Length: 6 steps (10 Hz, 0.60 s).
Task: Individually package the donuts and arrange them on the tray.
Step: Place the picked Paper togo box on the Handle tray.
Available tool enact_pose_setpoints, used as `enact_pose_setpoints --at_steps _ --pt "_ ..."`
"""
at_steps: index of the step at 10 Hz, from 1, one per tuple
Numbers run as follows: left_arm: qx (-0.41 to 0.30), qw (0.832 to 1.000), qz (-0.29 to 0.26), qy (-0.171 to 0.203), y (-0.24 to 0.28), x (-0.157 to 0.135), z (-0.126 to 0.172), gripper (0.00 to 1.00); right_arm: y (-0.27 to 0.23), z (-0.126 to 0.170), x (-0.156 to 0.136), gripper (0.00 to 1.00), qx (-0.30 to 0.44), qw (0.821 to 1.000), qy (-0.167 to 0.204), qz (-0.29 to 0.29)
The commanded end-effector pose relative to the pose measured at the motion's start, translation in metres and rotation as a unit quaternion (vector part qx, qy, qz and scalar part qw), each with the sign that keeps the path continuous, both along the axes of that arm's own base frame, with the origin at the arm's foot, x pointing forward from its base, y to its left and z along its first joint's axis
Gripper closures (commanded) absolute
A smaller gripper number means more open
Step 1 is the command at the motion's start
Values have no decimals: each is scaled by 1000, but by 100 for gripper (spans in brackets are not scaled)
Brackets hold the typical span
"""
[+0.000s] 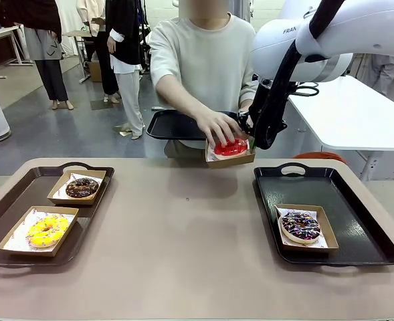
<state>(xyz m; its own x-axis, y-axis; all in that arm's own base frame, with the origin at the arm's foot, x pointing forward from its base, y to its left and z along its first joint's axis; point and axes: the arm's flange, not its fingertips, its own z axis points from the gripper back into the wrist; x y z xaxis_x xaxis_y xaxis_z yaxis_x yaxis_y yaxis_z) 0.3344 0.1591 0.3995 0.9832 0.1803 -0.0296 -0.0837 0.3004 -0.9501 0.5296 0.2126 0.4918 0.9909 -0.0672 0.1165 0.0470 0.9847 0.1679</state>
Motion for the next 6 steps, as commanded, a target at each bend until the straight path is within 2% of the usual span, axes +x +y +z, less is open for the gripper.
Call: enact_pose_setpoints --at_steps 1,6 --pt "3 1000 -4 -3 2 -3 2 0 0 1 -1 100 0 1000 -2 0" --pt "3 1000 -4 -3 2 -3 2 0 0 1 -1 100 0 1000 -2 0"
